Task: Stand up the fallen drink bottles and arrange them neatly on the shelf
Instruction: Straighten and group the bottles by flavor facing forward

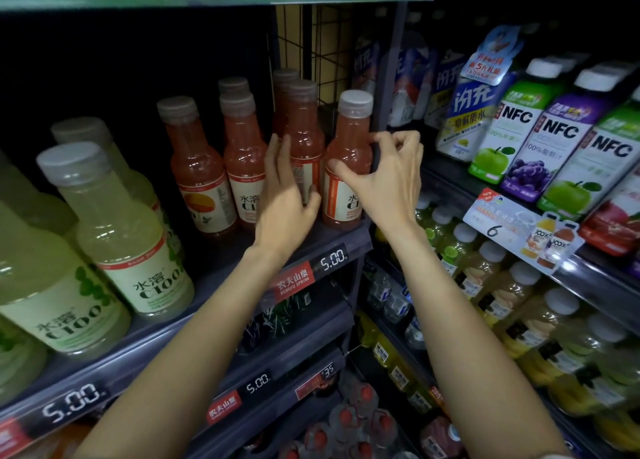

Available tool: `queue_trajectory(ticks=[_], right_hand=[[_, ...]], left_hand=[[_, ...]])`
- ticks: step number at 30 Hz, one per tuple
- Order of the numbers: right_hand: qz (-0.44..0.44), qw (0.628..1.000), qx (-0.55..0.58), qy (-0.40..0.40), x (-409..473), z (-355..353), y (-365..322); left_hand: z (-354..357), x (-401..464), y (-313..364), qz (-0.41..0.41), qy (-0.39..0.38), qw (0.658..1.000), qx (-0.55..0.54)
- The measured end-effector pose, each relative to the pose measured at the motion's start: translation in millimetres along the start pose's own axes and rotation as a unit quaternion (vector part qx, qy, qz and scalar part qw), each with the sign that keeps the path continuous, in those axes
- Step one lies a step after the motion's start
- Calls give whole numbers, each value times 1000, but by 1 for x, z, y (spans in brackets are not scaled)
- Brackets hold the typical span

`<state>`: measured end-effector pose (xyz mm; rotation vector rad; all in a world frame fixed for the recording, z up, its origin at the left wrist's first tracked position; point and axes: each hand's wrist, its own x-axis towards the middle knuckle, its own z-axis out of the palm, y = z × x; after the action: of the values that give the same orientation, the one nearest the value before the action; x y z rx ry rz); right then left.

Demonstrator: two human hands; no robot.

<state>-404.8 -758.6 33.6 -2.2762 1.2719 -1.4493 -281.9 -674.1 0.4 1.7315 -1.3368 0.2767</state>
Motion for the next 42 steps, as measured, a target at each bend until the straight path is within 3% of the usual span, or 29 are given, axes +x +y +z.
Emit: queue_trajectory(ticks=[8,16,20,23,28,31,35,40,42], right_hand=[[-6,1000,19,-17,-1,-1,2],[-6,999,44,-14,1,1,1],[-13,998,55,-3,0,3,1],[-15,999,40,-13,1,1,5],[-42,999,-1,0,7,2,4],[-51,998,-32,13,7,3,2],[-64,997,-49,15,7,1,4],[-59,998,-31,8,6,2,4],[-59,998,-32,9,5,3,4]], left_hand=[[16,22,0,-152,-100,969,-168],[16,4,-7,-35,15,999,28],[18,24,-10,-126,-44,980,-145],[19,30,-13,-133,-74,961,-232],[31,32,-12,-157,-33,977,-138],[39,35,-10,-180,4,962,-206],[31,25,-10,-183,-52,925,-328],[21,33,-19,-157,-90,961,-208],[23,33,-17,-175,-71,958,-216]])
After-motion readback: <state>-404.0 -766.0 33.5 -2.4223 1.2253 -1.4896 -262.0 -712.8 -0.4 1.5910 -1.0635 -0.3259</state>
